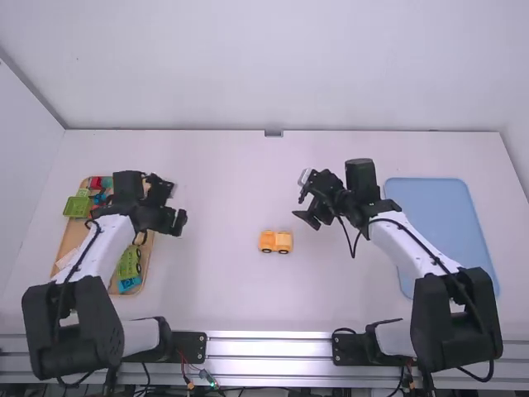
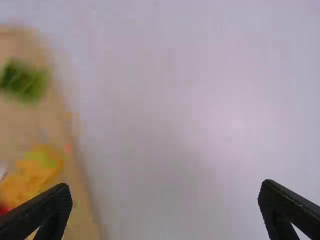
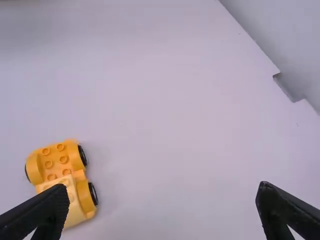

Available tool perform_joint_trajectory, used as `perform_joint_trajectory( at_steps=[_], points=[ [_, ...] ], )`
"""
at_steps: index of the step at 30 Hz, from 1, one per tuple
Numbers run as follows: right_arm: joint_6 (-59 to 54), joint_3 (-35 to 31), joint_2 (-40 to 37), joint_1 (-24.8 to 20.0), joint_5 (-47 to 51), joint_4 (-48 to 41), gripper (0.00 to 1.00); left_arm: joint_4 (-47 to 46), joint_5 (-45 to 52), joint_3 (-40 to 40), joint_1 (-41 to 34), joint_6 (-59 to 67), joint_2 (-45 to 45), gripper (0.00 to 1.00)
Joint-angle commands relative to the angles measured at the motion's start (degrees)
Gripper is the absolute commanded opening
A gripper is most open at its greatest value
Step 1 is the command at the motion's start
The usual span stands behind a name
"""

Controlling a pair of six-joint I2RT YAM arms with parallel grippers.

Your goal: Assemble lego blocks to make yellow taxi

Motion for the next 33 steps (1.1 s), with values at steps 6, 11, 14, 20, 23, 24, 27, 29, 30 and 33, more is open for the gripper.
perform_joint_trajectory(
  at_steps=[6, 11, 14, 20, 23, 24, 27, 29, 30, 33],
  points=[
    [1.2, 0.1, -0.2, 0.0, -0.3, 2.0, 0.99, -6.0, -5.5, 2.7, 12.6, -14.6, 3.3, 0.99],
    [3.5, 0.1, -0.2, 0.0, -0.1, 3.6, 0.99, -15.5, -5.6, 11.5, 17.4, -12.7, 11.6, 0.99],
    [3.3, 0.1, -0.2, 0.0, -0.1, 4.2, 0.99, -20.9, -5.5, 18.9, 18.1, -5.5, 18.8, 0.99],
    [3.5, 0.1, -0.2, 0.0, 3.4, 6.4, 0.99, -26.9, -5.7, 26.0, 16.9, 14.8, 27.5, 0.89],
    [3.5, 0.2, -0.2, -0.1, 4.8, 7.7, 0.99, -26.3, -5.4, 26.0, 17.0, 22.1, 28.1, 0.79],
    [3.8, 0.1, -0.2, -0.1, 5.1, 8.3, 0.99, -25.6, -5.7, 25.9, 16.9, 23.5, 28.1, 0.71],
    [5.7, 0.1, -0.2, -0.1, 6.6, 10.1, 0.99, -25.3, -5.4, 25.9, 17.2, 27.4, 28.1, 0.63],
    [6.8, 0.1, -0.2, -0.1, 7.7, 11.0, 0.99, -25.4, -5.1, 25.9, 17.4, 29.3, 28.1, 0.62],
    [7.5, 0.1, -0.2, 0.0, 8.6, 11.7, 0.99, -25.4, -5.1, 25.7, 17.3, 30.6, 28.1, 0.65],
    [7.9, 0.4, -0.2, 0.0, 9.0, 12.2, 0.99, -24.2, -5.7, 24.4, 16.9, 34.5, 28.1, 0.66]
  ],
)
